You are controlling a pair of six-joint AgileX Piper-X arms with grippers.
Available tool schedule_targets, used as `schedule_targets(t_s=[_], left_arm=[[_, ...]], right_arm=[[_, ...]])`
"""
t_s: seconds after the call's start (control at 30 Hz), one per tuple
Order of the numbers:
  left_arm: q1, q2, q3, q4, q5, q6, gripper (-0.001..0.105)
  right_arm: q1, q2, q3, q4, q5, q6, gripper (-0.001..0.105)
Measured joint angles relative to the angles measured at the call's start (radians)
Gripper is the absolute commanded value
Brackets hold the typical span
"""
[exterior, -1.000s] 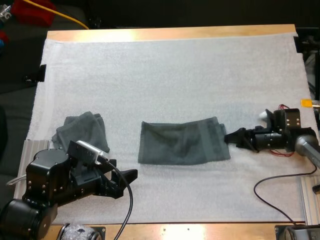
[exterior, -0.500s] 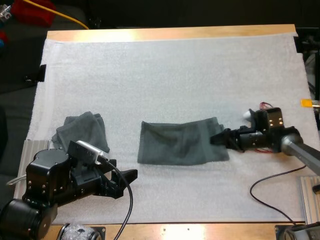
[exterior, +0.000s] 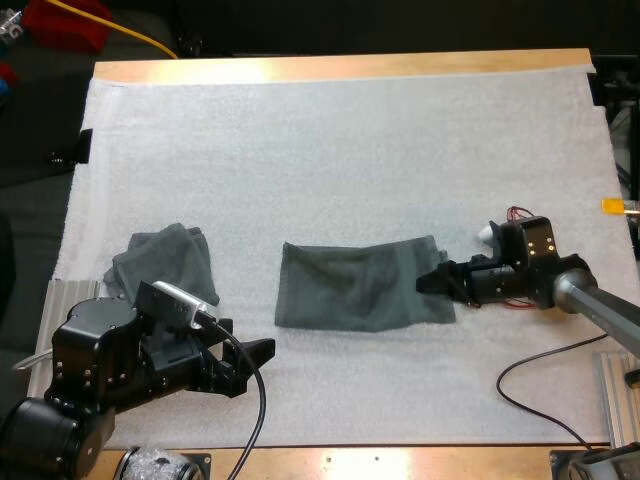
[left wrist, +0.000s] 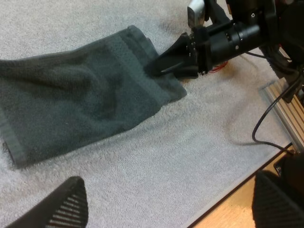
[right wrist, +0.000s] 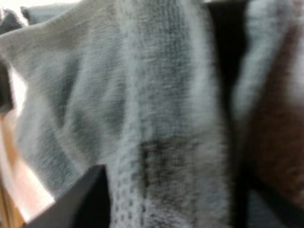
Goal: Pick towel from pile, fold and stack
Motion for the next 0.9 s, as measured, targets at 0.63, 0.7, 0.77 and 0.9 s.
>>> schedule_targets(t_s=[0.63,0.7,0.77,0.9], left_arm=[[0.000,0.000,0.000,0.000,0.000,0.000,0.069],[0.000,0.000,0.000,0.000,0.000,0.000,0.069],[0.000,0.000,0.000,0.000,0.000,0.000,0.069],[0.000,0.000,0.000,0.000,0.000,0.000,0.069]], right_arm=[[0.006,-0.015,-0.003,0.051,0.132,-0.017,0.001],[0.008,-0.029,-0.014,0.104,0.177,-0.058,0.001],[0.008,-0.043,-0.031,0.157,0.226,-0.100,0.001],[0.008,-0.064,-0.057,0.256,0.314,-0.167,0.001]])
